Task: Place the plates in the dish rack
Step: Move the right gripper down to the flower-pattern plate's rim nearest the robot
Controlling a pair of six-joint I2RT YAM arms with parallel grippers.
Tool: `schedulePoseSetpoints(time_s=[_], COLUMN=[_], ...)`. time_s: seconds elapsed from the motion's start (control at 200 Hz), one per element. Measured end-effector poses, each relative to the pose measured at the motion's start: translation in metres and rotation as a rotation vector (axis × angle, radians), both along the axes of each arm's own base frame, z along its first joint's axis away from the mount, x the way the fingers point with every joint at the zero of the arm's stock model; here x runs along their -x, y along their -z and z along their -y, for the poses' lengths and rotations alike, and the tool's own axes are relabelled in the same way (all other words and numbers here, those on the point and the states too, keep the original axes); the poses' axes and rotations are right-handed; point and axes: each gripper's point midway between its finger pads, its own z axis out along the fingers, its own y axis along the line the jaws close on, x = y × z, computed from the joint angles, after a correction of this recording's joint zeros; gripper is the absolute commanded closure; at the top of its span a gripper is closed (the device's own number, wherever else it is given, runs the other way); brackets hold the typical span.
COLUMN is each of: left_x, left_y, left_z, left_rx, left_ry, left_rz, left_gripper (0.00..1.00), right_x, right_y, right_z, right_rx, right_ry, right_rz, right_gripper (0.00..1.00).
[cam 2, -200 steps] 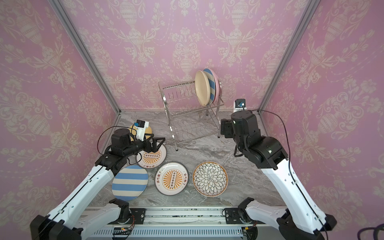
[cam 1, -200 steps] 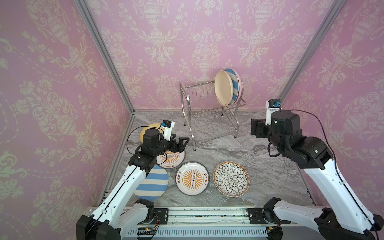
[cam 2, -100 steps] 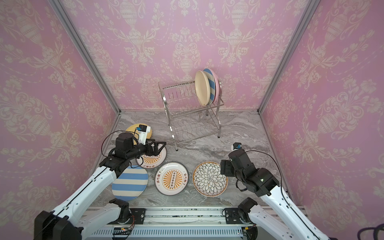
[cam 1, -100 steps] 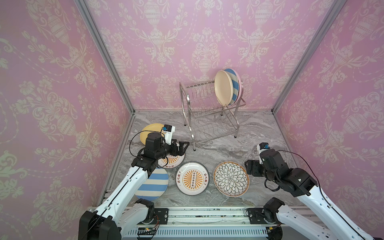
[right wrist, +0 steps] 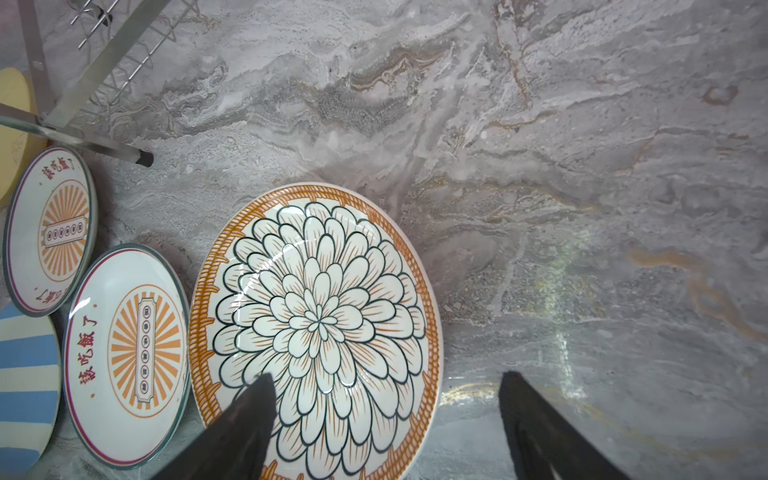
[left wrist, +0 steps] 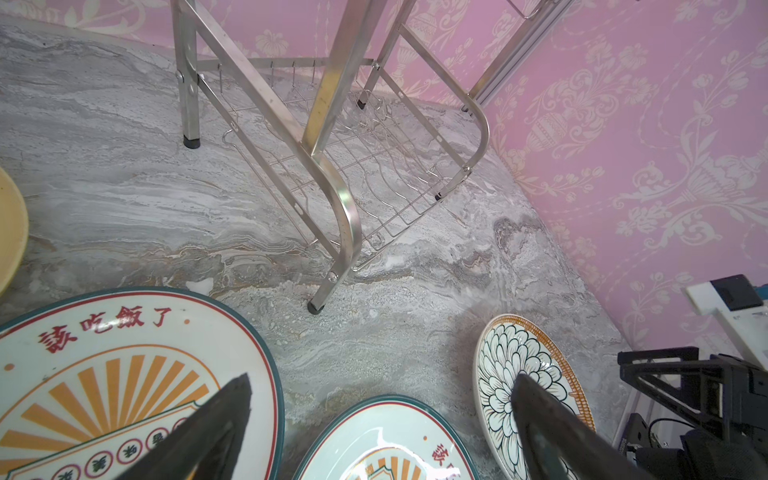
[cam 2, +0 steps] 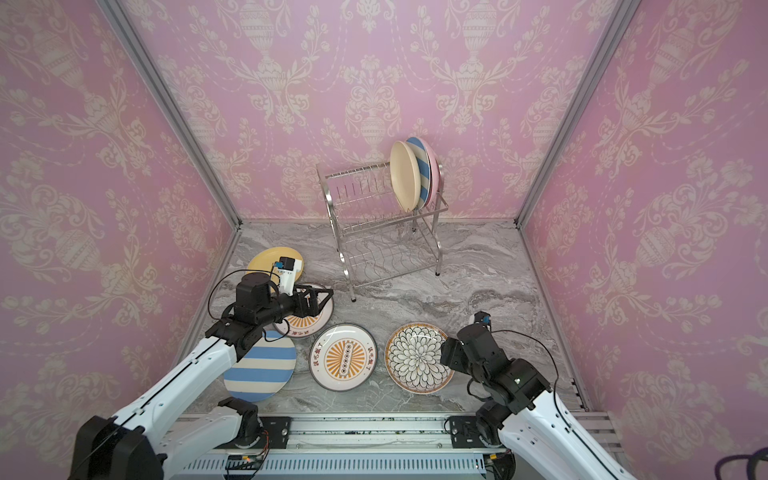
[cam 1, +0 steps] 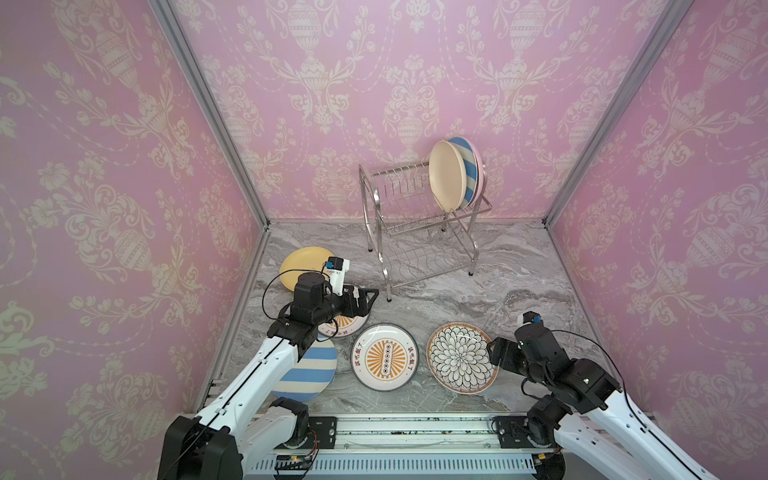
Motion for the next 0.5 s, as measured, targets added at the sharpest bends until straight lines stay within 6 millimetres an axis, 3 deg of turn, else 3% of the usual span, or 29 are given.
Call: schedulePoseSetpoints(time_s=[0.115, 0.3, 0.5], left_x=[-0.001, 0.000, 0.005], left_y=[0.008, 0.020, 0.027], left_z=[0.001, 0.002, 0.001], left_rx=[-0.004, -0.011, -0.012], left_ry=[0.002, 0.007, 0.006], left_rz=[-0.014, -0.039, -0.042], left_gripper=[0.01, 0.01, 0.01], right_x=[0.002, 0.002, 0.011], right_y=[0.012, 0.013, 0.035], right_z=[0.005, 0.005, 0.005], right_rx=[0.001, -0.028, -0.027], right_ry=[0.046, 0.068, 0.084], right_rz=[-0.017, -0.009, -0.087], right_gripper=[0.14, 0.14, 0.16])
